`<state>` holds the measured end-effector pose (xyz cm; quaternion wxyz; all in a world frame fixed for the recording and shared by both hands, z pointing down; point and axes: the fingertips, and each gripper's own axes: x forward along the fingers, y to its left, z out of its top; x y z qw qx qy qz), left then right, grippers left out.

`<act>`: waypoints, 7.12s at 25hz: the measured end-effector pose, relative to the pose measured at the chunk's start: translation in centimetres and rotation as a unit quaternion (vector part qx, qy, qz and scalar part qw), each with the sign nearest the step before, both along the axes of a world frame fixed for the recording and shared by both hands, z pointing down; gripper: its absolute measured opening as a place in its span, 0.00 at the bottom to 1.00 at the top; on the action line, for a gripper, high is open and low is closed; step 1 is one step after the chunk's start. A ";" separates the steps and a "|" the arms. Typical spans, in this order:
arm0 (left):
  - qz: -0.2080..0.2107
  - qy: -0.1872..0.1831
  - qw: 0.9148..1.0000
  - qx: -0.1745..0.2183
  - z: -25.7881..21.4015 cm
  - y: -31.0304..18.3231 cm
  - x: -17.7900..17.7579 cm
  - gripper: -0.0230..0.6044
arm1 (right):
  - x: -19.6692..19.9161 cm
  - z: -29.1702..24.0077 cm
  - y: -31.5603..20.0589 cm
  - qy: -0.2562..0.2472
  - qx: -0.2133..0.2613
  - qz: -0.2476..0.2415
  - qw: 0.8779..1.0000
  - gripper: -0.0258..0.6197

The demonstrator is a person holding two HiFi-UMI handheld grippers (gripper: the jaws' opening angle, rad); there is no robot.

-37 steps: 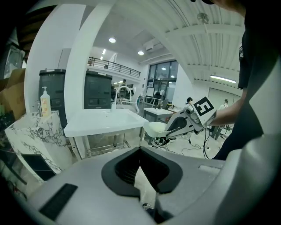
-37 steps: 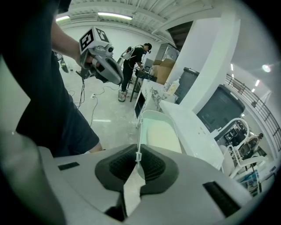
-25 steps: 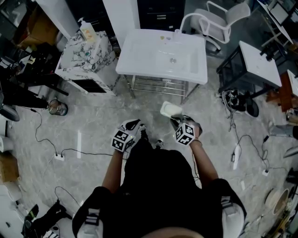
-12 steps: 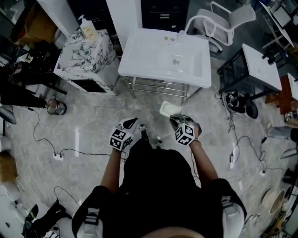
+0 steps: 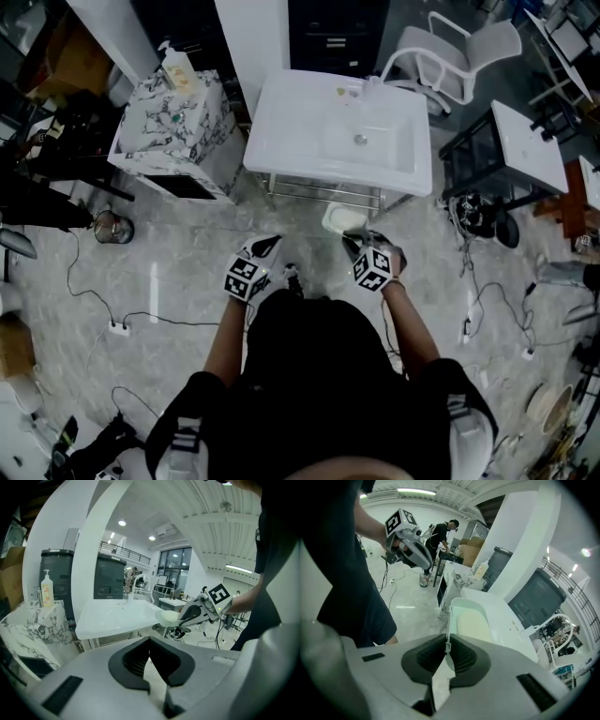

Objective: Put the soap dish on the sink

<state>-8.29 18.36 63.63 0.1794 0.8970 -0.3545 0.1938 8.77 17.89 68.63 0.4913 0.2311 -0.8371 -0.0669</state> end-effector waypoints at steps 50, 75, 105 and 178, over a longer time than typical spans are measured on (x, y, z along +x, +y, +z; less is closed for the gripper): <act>-0.051 0.002 0.999 0.004 -0.3 -17.2 -1.9 0.04 | -2.1 0.0 -19.6 0.010 0.014 -0.061 0.998 0.06; -0.137 -0.015 0.990 0.004 -1.0 -19.7 5.0 0.04 | 4.1 0.6 -25.5 0.012 0.008 -0.163 0.987 0.06; -0.104 -0.002 0.994 -0.020 1.0 -33.9 -1.8 0.04 | -1.8 3.0 -36.9 0.025 -0.026 -0.119 0.992 0.06; 0.004 -0.025 0.996 -0.081 6.7 -47.5 -6.6 0.04 | -7.4 14.2 -58.9 0.069 -0.061 -0.075 0.993 0.08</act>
